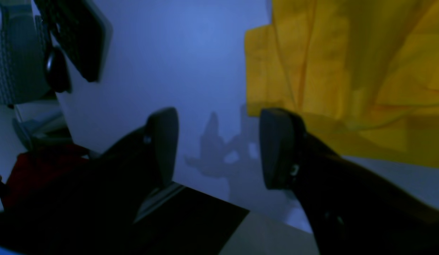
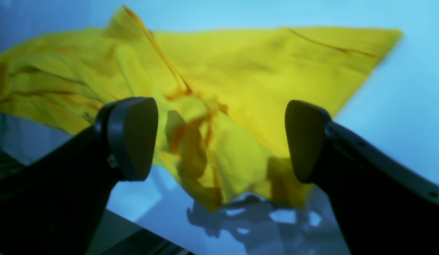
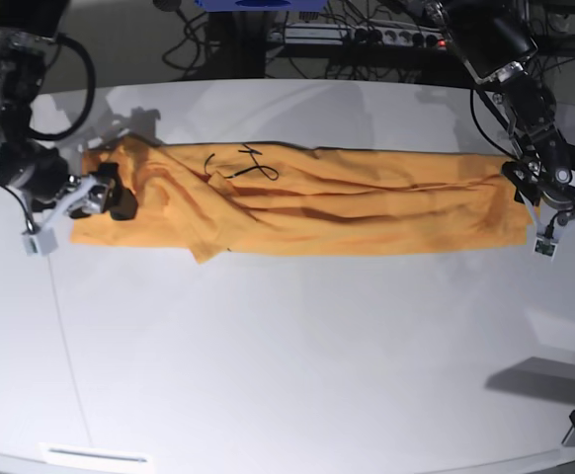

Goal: Fold the T-shirt properly

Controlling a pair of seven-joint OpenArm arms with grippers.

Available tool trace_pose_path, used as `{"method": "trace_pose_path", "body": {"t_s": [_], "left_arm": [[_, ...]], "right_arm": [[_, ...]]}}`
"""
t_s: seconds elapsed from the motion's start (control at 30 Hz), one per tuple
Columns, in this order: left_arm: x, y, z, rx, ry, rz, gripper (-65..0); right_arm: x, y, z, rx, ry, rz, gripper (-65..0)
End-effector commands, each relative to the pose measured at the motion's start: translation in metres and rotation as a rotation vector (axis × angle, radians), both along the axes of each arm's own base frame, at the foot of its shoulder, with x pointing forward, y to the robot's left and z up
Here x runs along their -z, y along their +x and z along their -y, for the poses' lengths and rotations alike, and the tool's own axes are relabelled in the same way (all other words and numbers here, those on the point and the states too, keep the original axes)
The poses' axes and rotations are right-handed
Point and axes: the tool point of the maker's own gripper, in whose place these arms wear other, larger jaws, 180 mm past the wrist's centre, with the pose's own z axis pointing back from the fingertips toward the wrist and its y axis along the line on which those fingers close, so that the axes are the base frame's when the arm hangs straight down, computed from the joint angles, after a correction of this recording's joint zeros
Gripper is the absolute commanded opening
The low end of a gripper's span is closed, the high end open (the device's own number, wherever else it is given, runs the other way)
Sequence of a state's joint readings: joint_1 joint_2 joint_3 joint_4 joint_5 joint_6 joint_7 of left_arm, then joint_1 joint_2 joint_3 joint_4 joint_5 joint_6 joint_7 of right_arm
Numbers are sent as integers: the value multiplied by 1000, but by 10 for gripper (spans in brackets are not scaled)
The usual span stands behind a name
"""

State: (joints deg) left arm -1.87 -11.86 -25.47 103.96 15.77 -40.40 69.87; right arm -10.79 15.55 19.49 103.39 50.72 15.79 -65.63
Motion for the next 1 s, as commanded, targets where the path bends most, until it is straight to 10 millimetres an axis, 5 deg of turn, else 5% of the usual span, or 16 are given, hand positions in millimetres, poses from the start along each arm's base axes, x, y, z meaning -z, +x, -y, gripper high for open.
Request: {"method": "trace_pose_path", "body": {"t_s": [0.0, 0.13, 0.2, 0.43, 0.7, 0.97], "left_arm": [[-25, 8, -8, 5, 54, 58, -297], [-43, 4, -11, -5, 68, 120, -299], [-48, -3, -19, -41, 57, 148, -301], [-59, -22, -50, -91, 72, 198, -304], [-24, -32, -62, 0, 44, 146, -506], [-18, -57, -91, -121, 13, 154, -524]], "right_arm": [[-16, 6, 1, -4, -3, 62, -110], [-25, -4, -14, -36, -1, 90, -116], [-30, -6, -31, -62, 22, 108, -181], [-34, -1, -68, -142, 76, 127, -650], [-29, 5, -91, -154, 142, 112, -650], [-25, 6, -121, -239, 174, 95, -649]]}}
